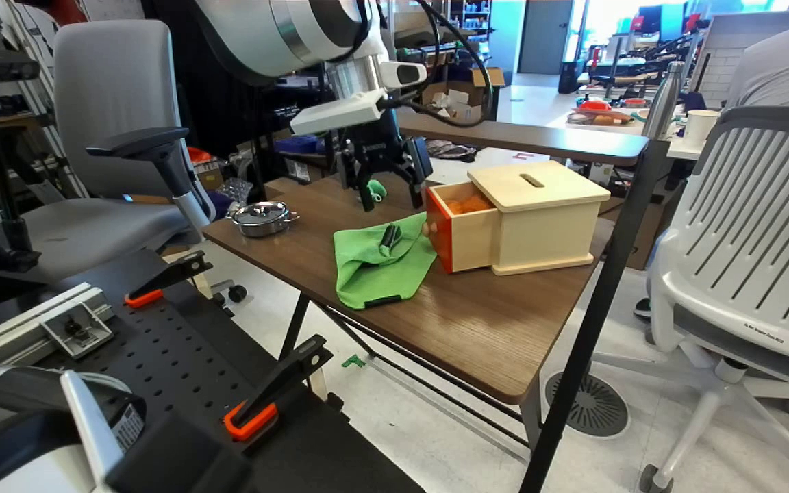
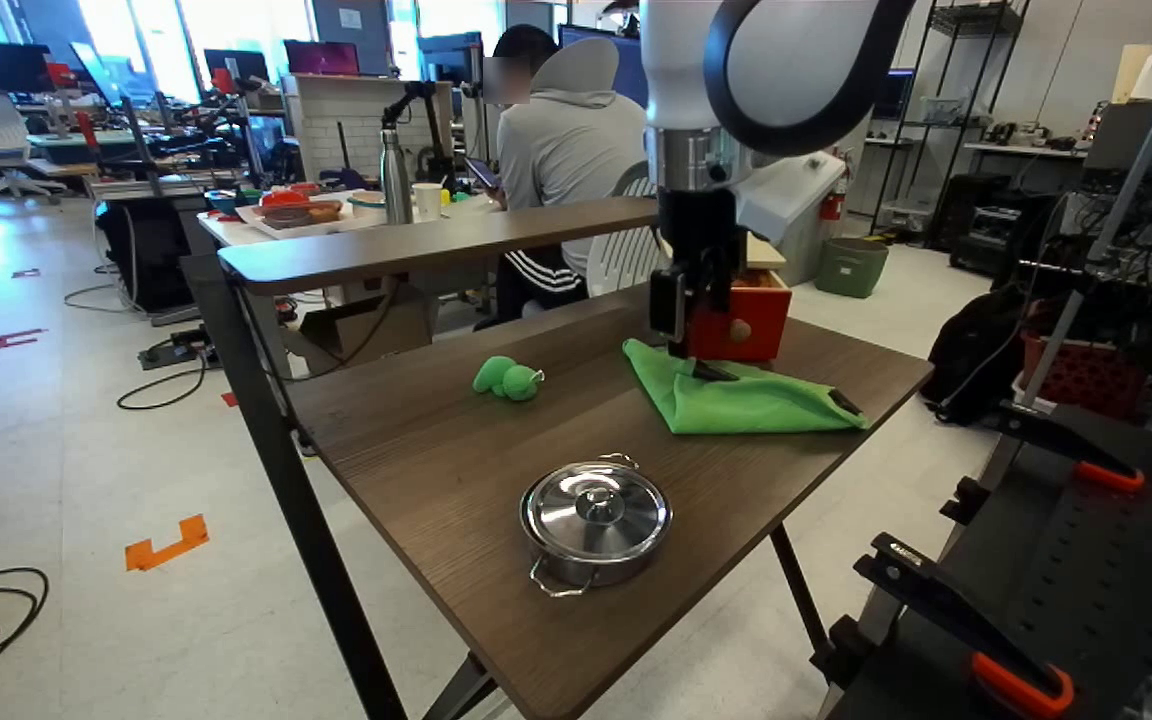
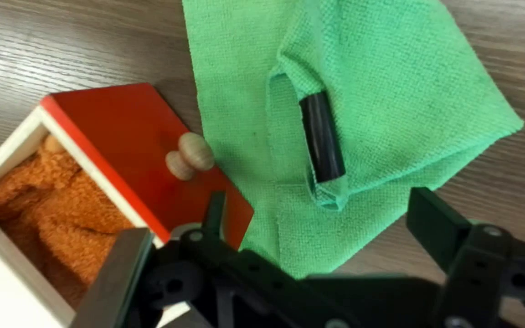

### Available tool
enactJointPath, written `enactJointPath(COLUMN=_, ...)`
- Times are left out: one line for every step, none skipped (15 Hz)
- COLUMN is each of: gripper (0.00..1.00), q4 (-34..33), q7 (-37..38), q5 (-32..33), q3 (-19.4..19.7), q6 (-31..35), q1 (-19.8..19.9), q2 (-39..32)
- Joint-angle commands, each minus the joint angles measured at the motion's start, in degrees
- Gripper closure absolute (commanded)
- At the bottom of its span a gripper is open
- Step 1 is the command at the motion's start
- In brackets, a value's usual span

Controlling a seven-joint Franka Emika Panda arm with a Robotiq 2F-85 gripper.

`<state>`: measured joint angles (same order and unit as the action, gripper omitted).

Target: Fold the green cloth

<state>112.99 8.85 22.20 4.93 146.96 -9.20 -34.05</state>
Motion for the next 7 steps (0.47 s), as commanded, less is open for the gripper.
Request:
enactJointPath(gripper=0.0, q4=10.18, q7=2.24, q5=-2.6, q3=-0.76, q6=-0.92, q1=-0.5, q2=11.91)
enactJointPath(gripper=0.0, q4=13.07, q7=1.51, q5=-4.23, q3=-2.02, q6=-2.52, q1=0.17, q2=15.07)
enactJointPath(gripper=0.0, q4=15.31, q7=0.24, q5=-5.97, q3=-3.12, q6=-4.11, q1=0.82, q2=17.62)
enactJointPath(gripper=0.0, q4=8.28, q7=1.58, q5=-2.87, q3=-1.38, q6=-1.72, q1=0.02, q2=10.1)
enactJointPath(gripper=0.0, q4=10.77, q7=1.62, q5=-3.71, q3=-2.16, q6=-2.69, q1=0.24, q2=12.84)
enactJointPath(gripper=0.0, q4=12.63, q7=1.66, q5=-3.97, q3=-2.68, q6=-3.31, q1=0.37, q2=14.9)
enactJointPath(gripper=0.0, q4=13.85, q7=1.68, q5=-4.11, q3=-2.93, q6=-3.47, q1=0.47, q2=16.19)
